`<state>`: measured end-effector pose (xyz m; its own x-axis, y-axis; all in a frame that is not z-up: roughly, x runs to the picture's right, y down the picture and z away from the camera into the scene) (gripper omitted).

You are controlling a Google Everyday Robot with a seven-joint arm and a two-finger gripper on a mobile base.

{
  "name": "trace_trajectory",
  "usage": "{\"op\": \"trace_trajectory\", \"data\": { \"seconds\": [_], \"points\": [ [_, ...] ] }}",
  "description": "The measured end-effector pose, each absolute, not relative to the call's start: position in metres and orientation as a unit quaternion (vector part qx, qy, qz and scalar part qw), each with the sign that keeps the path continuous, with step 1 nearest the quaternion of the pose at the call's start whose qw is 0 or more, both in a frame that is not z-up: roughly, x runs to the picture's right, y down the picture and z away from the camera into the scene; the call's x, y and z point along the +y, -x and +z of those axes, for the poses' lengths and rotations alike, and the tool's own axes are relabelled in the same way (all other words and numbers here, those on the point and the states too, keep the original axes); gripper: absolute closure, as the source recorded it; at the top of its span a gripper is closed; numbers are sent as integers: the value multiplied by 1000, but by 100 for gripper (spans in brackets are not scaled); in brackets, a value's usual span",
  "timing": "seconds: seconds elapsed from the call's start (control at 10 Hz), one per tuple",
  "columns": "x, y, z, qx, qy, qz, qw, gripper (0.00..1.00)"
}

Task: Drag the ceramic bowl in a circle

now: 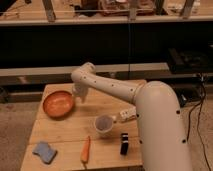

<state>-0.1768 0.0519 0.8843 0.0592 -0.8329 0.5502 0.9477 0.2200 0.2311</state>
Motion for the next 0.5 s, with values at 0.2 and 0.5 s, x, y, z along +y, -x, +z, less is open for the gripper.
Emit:
{"op": "trace_trajectory", "data": {
  "seconds": [0.2, 0.5],
  "points": [
    [51, 184, 885, -309, 92, -617, 718, 20],
    [59, 198, 894, -313, 105, -625, 707, 20]
  ]
}}
